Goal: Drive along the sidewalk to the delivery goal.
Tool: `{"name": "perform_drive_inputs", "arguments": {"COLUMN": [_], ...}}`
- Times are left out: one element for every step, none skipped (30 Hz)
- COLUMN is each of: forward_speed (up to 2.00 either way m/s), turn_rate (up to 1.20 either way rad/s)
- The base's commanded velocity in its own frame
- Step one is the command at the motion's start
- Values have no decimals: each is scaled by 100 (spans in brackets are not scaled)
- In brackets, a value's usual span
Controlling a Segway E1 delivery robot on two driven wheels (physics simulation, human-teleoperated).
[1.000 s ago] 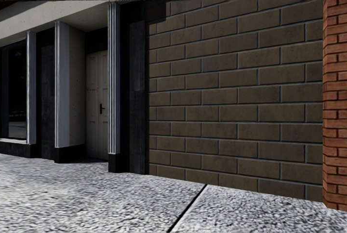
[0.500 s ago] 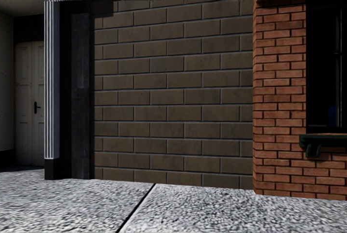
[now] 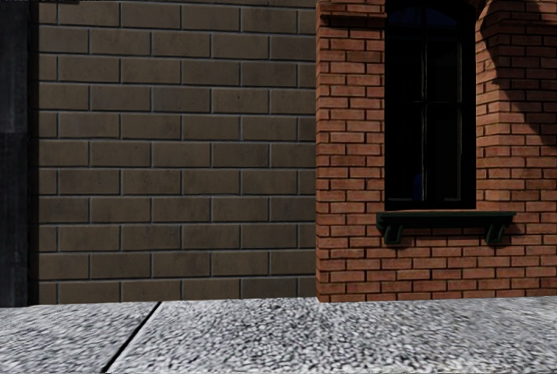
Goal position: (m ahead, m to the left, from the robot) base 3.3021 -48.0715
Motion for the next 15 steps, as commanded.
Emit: {"name": "perform_drive_inputs", "arguments": {"forward_speed": [0, 0, 0, 0, 0, 0, 0, 0, 0, 0, 0, 0, 0, 0, 0], "turn_rate": [-65, -65, -65, -65, -65, -65, -65, -65, -65, -65, -65, -65, -65, -65, -65]}}
